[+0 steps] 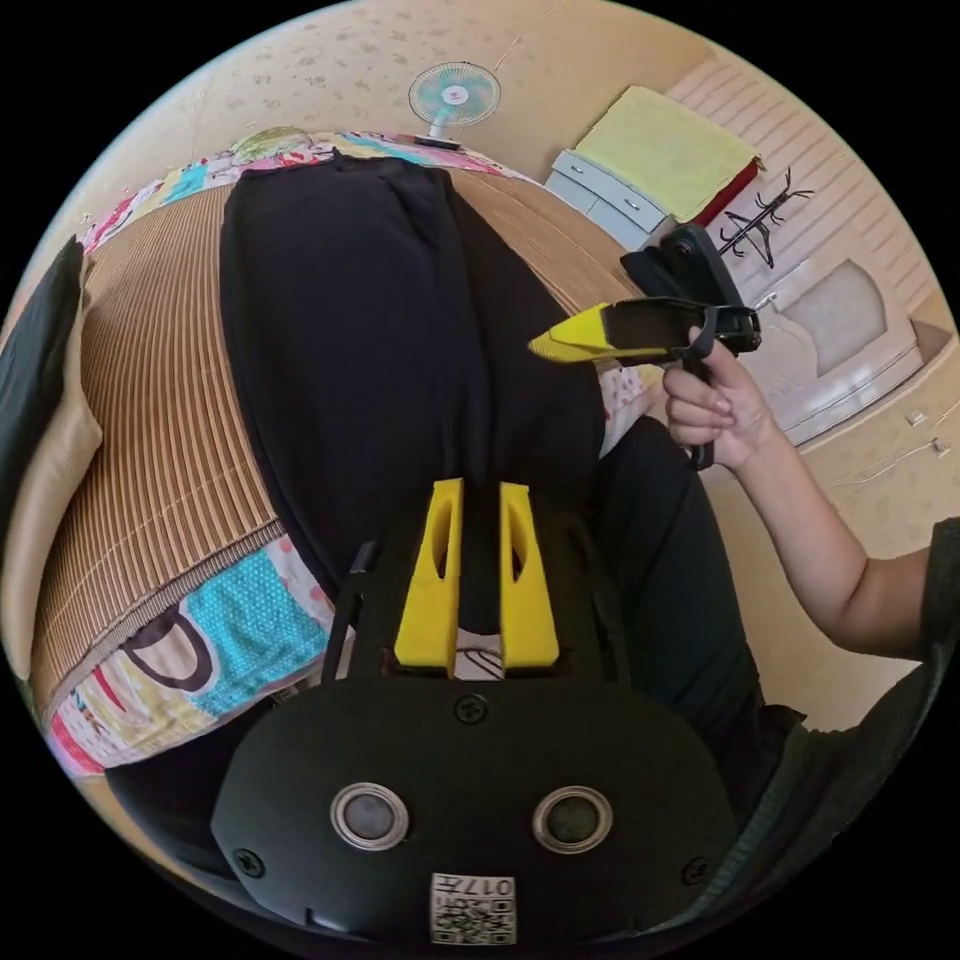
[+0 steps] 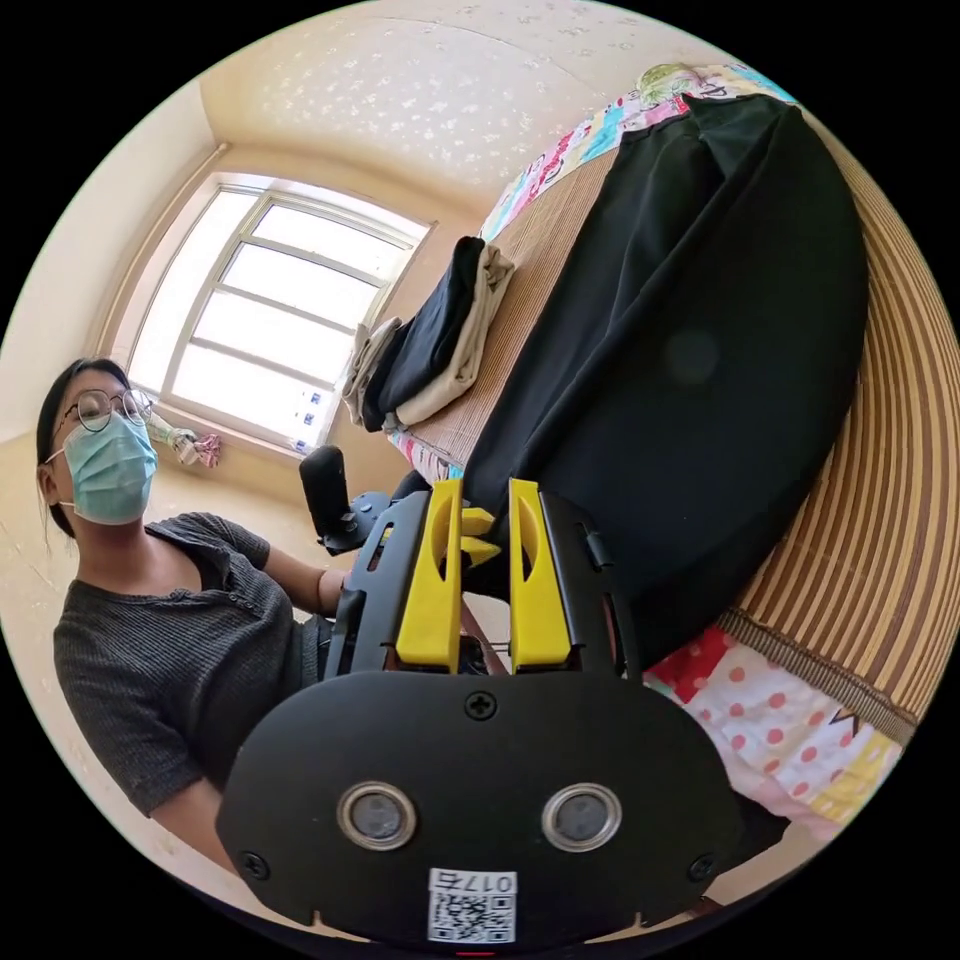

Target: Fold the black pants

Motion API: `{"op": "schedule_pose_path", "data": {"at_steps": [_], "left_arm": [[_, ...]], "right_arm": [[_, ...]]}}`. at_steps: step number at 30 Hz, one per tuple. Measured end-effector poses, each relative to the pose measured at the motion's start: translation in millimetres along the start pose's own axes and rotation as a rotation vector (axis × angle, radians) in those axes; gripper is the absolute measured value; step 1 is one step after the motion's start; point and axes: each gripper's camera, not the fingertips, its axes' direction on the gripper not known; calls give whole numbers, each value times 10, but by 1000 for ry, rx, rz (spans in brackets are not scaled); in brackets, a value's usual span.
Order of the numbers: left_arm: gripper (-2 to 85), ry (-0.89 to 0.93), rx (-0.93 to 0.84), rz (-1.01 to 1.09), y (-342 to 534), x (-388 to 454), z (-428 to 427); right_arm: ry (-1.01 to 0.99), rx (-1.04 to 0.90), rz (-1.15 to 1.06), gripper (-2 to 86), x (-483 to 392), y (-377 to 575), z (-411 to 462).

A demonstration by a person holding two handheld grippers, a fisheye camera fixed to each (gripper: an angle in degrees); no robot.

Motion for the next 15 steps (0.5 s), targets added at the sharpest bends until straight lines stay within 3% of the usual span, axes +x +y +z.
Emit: {"op": "schedule_pose_path", "data": {"at_steps": [3,5,8,13,15], "left_arm": [[8,117,-2,4,-39,-257,-266],[-2,519,137,-3,19,-709,-720],[-7,816,272,-42,142,-1324,-1014],[-8,627,145,-65,150,-1698,-1022],[-8,667,133,-70,124,-1794,-994]], "right_arm": [[0,43,22,78,42,105,-131],[-2,95,32,79,79,163,-295],[31,187,56,88,201,90,-627],[253,261,102,107,609,-868,-1058],[346,303,159,120,1006,-1633,-1206]]}}
